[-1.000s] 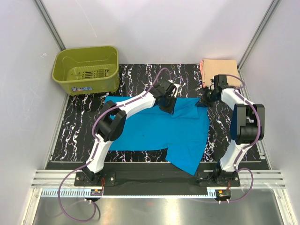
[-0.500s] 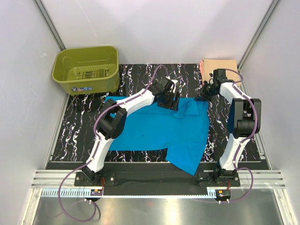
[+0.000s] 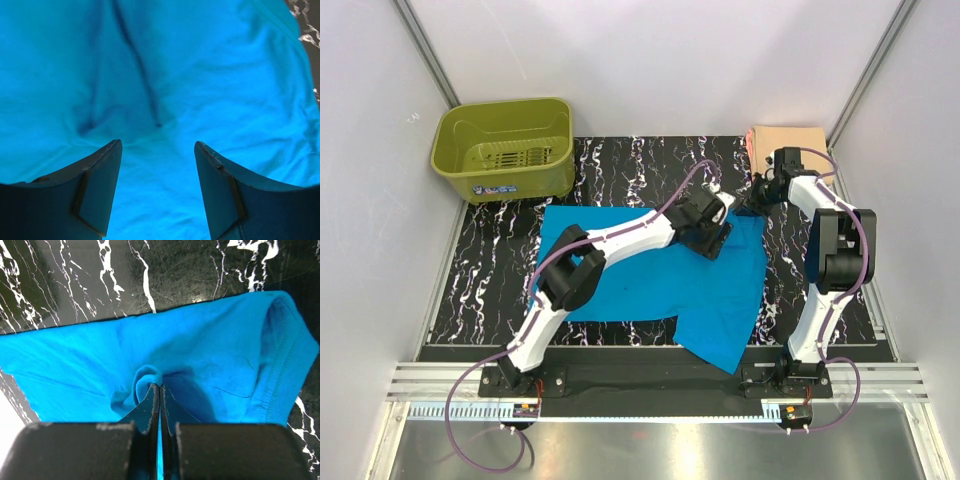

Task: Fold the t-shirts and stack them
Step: Fold the tshirt

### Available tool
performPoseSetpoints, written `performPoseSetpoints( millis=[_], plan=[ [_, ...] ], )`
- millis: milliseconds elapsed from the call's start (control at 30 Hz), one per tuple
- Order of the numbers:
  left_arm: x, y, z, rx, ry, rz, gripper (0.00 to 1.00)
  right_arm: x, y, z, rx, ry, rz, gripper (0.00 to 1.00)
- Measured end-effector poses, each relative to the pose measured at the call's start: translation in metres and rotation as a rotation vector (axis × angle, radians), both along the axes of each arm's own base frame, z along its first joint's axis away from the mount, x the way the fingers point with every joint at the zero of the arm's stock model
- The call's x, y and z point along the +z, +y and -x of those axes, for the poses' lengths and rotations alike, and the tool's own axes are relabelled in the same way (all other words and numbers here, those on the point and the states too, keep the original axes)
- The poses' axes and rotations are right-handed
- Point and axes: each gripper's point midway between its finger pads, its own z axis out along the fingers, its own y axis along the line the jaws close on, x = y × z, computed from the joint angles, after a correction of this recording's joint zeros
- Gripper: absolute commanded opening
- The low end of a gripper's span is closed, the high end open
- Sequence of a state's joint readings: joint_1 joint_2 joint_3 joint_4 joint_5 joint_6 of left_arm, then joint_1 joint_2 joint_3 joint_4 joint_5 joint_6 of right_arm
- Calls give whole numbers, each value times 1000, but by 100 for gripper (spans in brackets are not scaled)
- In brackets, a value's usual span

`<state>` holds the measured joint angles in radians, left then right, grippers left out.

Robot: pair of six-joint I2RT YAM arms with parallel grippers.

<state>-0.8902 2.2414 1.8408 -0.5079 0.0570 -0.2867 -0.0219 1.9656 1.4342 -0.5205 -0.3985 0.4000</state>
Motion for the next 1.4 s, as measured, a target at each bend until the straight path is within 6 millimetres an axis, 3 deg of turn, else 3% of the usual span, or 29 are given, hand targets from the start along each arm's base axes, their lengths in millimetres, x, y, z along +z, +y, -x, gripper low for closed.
performPoseSetpoints(
  millis=[100,200,533,900,1067,1400],
  plan=[
    [4,-7,5,-9,-37,-25,64,-2,1,0,3,5,-7,0],
    [4,-6,-4,10,-84,-51,61,-3,2,-1,3,9,-12,0],
    [-22,1,-21,43,-135,-145,50,1,3,-5,1,-2,-17,0],
    [-20,-1,-25,40,-144,-140,14,-6,3,-8,-3,14,-21,0],
    [-14,2,-32,46,-150,-137,13,-10,3,-8,-5,22,-20,0],
    [-4,29,-72,124,-156,-123,15,-13,2,-18,-6,23,-20,0]
  ],
)
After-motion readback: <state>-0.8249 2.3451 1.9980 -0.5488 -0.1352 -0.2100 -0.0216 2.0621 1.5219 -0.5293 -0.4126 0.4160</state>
